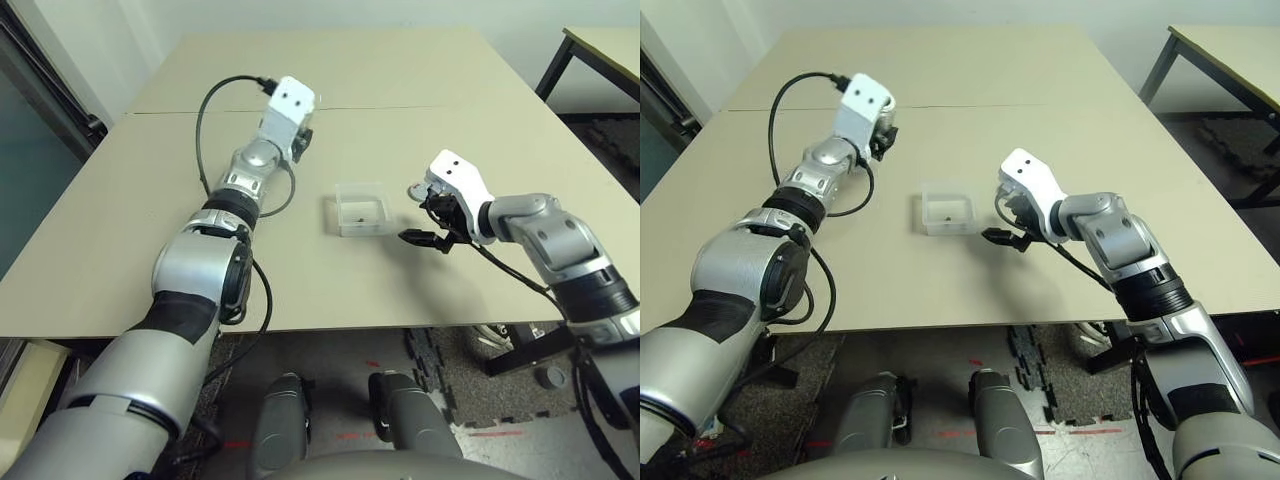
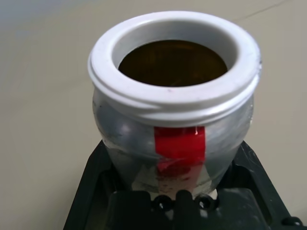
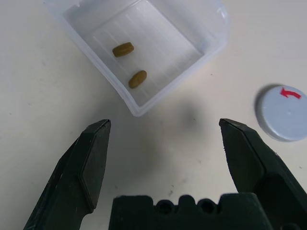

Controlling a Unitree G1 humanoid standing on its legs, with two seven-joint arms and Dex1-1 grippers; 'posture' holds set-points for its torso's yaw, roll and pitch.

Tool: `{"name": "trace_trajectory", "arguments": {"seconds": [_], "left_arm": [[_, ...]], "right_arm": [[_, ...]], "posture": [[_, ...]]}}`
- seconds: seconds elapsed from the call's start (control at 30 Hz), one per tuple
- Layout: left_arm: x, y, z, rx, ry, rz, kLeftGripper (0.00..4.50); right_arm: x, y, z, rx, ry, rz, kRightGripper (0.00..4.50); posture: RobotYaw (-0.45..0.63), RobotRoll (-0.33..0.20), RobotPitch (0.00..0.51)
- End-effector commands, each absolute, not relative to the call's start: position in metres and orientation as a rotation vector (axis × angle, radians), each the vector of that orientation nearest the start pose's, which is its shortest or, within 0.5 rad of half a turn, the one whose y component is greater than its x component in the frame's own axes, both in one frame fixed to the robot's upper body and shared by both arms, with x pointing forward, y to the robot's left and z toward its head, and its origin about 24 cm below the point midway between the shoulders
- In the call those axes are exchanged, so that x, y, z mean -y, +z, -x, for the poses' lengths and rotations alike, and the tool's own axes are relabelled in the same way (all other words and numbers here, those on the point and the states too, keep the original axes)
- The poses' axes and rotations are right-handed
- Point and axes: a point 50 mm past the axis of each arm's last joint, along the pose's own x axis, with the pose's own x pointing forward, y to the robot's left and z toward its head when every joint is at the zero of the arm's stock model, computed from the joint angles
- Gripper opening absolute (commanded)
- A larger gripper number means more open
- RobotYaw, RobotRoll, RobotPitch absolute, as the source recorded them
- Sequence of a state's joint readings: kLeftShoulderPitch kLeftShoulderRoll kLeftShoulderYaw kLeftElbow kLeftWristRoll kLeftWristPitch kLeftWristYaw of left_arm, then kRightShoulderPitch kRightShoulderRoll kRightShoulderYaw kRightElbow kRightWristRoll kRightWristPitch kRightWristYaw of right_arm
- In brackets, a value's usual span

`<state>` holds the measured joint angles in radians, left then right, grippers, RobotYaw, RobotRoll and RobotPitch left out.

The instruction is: Pour the medicine from the bottle into the box.

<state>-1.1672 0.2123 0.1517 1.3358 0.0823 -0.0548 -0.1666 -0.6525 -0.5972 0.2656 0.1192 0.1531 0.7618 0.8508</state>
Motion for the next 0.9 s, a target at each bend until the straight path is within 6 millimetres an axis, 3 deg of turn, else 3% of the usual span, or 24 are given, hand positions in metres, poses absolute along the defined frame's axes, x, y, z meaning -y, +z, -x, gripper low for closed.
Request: {"name": "trace_trajectory", "arguments": {"seconds": [0.03,0.5,0.73,0.9], "left_arm": [[-0.153,0.135,-0.419,-0.141,-0.116,-0.11,2.54],[-0.158,0.089,-0.404,-0.272,-0.099,-0.064,2.54],[-0.159,0.088,-0.403,-0.273,-0.116,-0.09,2.54],[-0.157,0.09,-0.404,-0.269,-0.134,-0.087,4.26]], "right_arm": [[0.168,0.13,-0.328,-0.517,0.839,0.403,4.5],[0.166,0.122,-0.326,-0.525,0.836,0.371,4.5],[0.167,0.121,-0.326,-0.524,0.835,0.374,4.5],[0.166,0.122,-0.326,-0.52,0.835,0.373,4.5]], "posture": [[0.0,0.0,0.094],[0.01,0.0,0.11],[0.01,0.0,0.11],[0.01,0.0,0.108]]}}
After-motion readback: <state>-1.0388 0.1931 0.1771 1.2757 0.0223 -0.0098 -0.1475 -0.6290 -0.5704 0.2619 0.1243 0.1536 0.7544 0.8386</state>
